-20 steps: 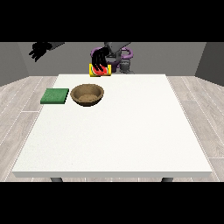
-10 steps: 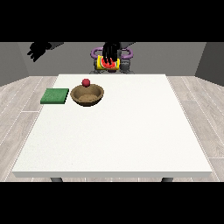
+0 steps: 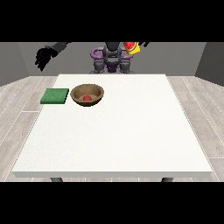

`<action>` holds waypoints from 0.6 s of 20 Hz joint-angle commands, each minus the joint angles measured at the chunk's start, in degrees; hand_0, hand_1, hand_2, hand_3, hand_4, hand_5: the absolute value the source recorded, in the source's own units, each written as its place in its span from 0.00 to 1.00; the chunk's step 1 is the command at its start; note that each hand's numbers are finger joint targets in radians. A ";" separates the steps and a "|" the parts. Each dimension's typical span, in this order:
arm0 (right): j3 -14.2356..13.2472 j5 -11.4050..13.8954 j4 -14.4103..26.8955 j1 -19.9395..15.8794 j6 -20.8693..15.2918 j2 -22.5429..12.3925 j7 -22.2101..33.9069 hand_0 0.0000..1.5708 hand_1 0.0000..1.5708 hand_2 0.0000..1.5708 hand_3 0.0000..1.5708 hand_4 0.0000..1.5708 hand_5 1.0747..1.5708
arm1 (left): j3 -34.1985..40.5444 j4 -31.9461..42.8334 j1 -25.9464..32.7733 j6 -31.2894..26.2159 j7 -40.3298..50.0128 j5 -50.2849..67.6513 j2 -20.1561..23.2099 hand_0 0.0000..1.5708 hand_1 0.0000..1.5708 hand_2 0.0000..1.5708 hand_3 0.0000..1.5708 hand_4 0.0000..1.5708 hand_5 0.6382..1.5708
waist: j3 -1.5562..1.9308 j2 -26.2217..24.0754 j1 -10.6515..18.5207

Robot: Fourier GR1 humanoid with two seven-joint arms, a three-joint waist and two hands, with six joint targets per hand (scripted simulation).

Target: Pick the cup and pour the ball into the bowl, then pick the bowl and place it on the pad

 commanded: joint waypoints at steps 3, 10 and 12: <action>-0.73 0.31 1.22 0.01 -4.25 3.38 -1.80 0.00 0.00 0.00 0.00 0.50 0.98 | 15.95 -7.44 0.40 -10.53 -7.76 24.44 2.03 0.00 0.00 0.00 0.00 0.67 1.00 | 0.35 3.65 5.66; -2.91 -0.94 5.87 0.11 -3.68 5.27 -9.14 0.00 0.00 0.00 0.00 0.47 0.99 | 25.95 -7.73 0.48 -28.93 -10.31 39.11 13.89 0.00 0.00 0.00 0.00 0.67 0.99 | 0.71 9.83 8.96; -0.85 0.48 6.79 -1.63 -6.48 8.45 -9.28 0.00 0.00 0.00 0.00 0.47 0.99 | 27.74 -6.02 -1.41 -31.22 -6.60 40.98 17.14 0.00 0.00 0.00 0.00 0.67 0.98 | 0.71 9.86 8.24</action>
